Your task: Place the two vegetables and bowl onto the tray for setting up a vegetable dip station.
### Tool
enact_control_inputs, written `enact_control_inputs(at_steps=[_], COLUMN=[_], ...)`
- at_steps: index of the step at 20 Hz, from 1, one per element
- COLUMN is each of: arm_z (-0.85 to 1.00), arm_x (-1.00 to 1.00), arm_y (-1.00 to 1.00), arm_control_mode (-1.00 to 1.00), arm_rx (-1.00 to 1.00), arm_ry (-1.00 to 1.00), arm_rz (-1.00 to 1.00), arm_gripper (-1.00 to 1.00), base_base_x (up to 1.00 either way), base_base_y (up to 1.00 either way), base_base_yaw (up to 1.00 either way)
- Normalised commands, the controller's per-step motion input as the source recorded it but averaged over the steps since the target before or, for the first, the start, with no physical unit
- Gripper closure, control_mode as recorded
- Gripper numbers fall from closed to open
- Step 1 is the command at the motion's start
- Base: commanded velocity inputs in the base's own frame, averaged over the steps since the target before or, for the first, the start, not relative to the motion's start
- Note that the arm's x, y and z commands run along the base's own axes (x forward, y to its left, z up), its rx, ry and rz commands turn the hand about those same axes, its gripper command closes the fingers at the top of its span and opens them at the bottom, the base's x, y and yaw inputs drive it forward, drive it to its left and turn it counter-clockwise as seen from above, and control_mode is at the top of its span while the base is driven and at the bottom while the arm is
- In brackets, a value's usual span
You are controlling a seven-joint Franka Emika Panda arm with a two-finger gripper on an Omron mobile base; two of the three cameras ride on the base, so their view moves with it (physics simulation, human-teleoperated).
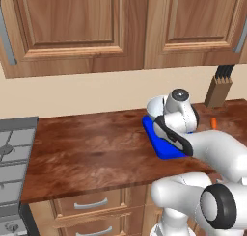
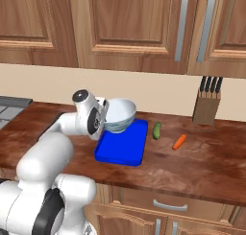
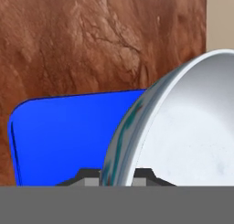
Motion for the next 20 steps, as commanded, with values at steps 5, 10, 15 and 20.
enact_control_inputs(at_steps=[5,10,15,20], arm_z=[-0.11,-0.09,-0.05,-0.07], arm_x=[0.24,0.22,0.17,0.15], arm_y=[-0.07,-0.09,-0.05,-0.03], arm_control_mode=[-1.0,-1.0,-1.0,-1.0], arm_rx=[0.0,0.02,0.02,0.01], arm_ry=[0.03,0.03,0.01,0.0], arm_rz=[0.01,0.0,0.0,0.0], arm_gripper=[1.0,1.0,1.0,1.0], base_base_x=[0.0,0.0,0.0,0.0], base_base_y=[0.0,0.0,0.0,0.0], base_base_yaw=[0.0,0.0,0.0,0.0])
